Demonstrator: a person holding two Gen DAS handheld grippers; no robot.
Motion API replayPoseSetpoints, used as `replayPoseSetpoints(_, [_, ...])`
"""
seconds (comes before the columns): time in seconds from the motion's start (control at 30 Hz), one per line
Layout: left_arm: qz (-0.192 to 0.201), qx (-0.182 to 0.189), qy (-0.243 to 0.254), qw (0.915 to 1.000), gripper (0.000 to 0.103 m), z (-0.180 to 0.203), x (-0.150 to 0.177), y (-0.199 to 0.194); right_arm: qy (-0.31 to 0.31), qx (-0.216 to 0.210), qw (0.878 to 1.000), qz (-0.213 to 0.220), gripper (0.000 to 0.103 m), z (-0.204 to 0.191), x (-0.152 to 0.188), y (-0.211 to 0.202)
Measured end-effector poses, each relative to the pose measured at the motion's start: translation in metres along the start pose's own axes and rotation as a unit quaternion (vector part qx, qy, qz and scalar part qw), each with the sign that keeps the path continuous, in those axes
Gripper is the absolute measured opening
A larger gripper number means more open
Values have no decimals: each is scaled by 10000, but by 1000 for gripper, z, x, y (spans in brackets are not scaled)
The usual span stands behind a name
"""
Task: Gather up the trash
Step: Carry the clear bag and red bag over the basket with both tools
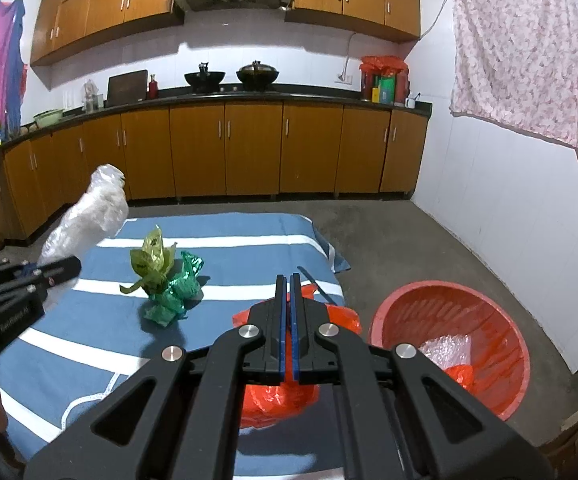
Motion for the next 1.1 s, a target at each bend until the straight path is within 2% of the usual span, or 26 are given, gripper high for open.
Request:
replayPoseSetpoints(0.4, [-155,559,308,9978,7,59,11,7,141,388,9991,43,2,39,3,-5])
replayPoseSetpoints(0.73, [-330,1051,607,9921,7,122,22,21,440,945,9945,-33,2,106,19,-8])
replayPoseSetpoints(1.1, [-640,1522,970,9815,7,200,45,49,762,1510,9852,-272,2,174,49,-6])
Point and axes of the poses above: each gripper's, at about its wrist camera, not at the fingertips, and y roughly the way its jaws point, z to its right, x to its underside, the point moved 8 cm from there along y, roughly the way its jaws point, and after that the axes turned 11 degrees about -y, right-handed, at the moved point
